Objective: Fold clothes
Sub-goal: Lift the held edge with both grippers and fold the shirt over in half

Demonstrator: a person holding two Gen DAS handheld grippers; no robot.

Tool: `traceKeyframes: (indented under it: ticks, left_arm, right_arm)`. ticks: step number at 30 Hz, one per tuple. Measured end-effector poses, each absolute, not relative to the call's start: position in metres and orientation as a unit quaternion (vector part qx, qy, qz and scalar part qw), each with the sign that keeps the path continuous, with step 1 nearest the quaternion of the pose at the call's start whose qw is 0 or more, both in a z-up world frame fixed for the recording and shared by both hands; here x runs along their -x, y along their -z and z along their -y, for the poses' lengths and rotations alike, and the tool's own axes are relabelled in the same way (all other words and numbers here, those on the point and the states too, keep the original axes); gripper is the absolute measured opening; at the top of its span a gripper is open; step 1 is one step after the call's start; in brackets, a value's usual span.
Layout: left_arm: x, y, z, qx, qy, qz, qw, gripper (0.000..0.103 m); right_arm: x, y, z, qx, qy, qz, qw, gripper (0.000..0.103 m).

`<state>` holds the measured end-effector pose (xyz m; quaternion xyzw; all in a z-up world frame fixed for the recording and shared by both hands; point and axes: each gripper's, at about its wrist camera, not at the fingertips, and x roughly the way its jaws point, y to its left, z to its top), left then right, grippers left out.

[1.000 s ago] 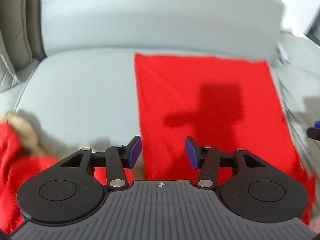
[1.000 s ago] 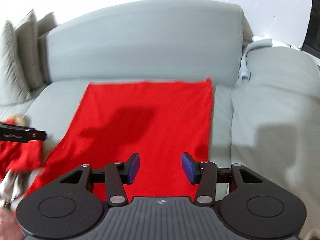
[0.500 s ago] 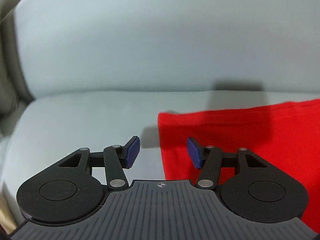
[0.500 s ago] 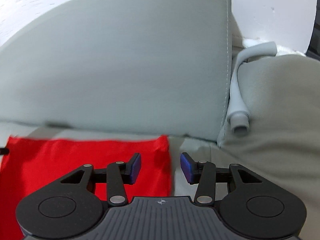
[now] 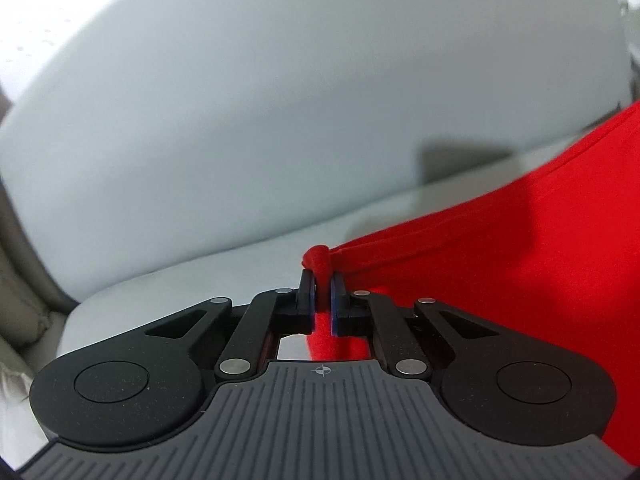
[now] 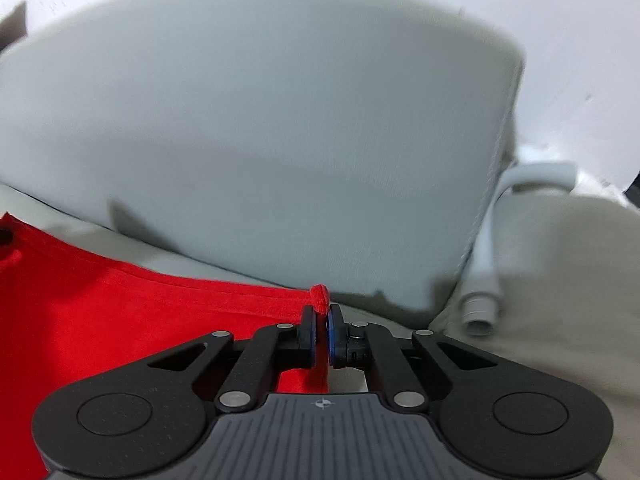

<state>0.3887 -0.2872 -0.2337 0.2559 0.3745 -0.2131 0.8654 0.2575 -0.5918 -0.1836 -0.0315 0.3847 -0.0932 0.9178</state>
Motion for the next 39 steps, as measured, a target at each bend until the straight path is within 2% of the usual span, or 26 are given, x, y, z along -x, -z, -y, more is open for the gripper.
traceKeyframes:
  ticks: [5, 11, 17, 21, 27, 33, 35, 36, 38, 39]
  left_arm:
    - [-0.344, 0.188, 0.263, -0.225, 0.207, -0.359, 0.882, 0.006]
    - [-0.248, 0.150, 0.215, -0.204, 0.191, -0.351, 0.893, 0.006]
    - [-0.124, 0.153, 0.171, -0.222, 0.196, -0.364, 0.883, 0.006]
    - [-0.079, 0.163, 0.166, -0.210, 0.186, -0.398, 0.874, 0.006]
    - [-0.040, 0.194, 0.168, -0.215, 0.156, -0.428, 0.864, 0.006]
    - [-0.008, 0.178, 0.156, -0.195, 0.157, -0.417, 0.874, 0.006]
    - [-0.004, 0.183, 0.156, -0.203, 0.162, -0.432, 0.864, 0.008]
    - [-0.005, 0.193, 0.156, -0.210, 0.155, -0.460, 0.849, 0.014]
    - [-0.003, 0.201, 0.153, -0.202, 0.138, -0.488, 0.838, 0.023]
    - [-0.001, 0.199, 0.149, -0.190, 0.136, -0.490, 0.840, 0.026]
  right_arm:
    - [-0.186, 0.126, 0.575, 0.016, 0.094, -0.361, 0.928, 0.005]
    - [-0.084, 0.087, 0.560, -0.038, 0.115, -0.351, 0.928, 0.005]
    - [0.010, 0.096, 0.527, -0.066, 0.117, -0.378, 0.916, 0.005]
    - [0.061, 0.121, 0.506, -0.062, 0.115, -0.404, 0.905, 0.005]
    - [0.086, 0.142, 0.493, -0.064, 0.122, -0.414, 0.900, 0.005]
    - [0.106, 0.136, 0.488, -0.058, 0.113, -0.398, 0.908, 0.005]
    - [0.108, 0.151, 0.488, -0.060, 0.102, -0.424, 0.898, 0.007]
    - [0.105, 0.155, 0.489, -0.066, 0.099, -0.441, 0.890, 0.010]
    - [0.101, 0.165, 0.492, -0.080, 0.094, -0.474, 0.872, 0.020]
    - [0.107, 0.162, 0.490, -0.084, 0.093, -0.471, 0.873, 0.029]
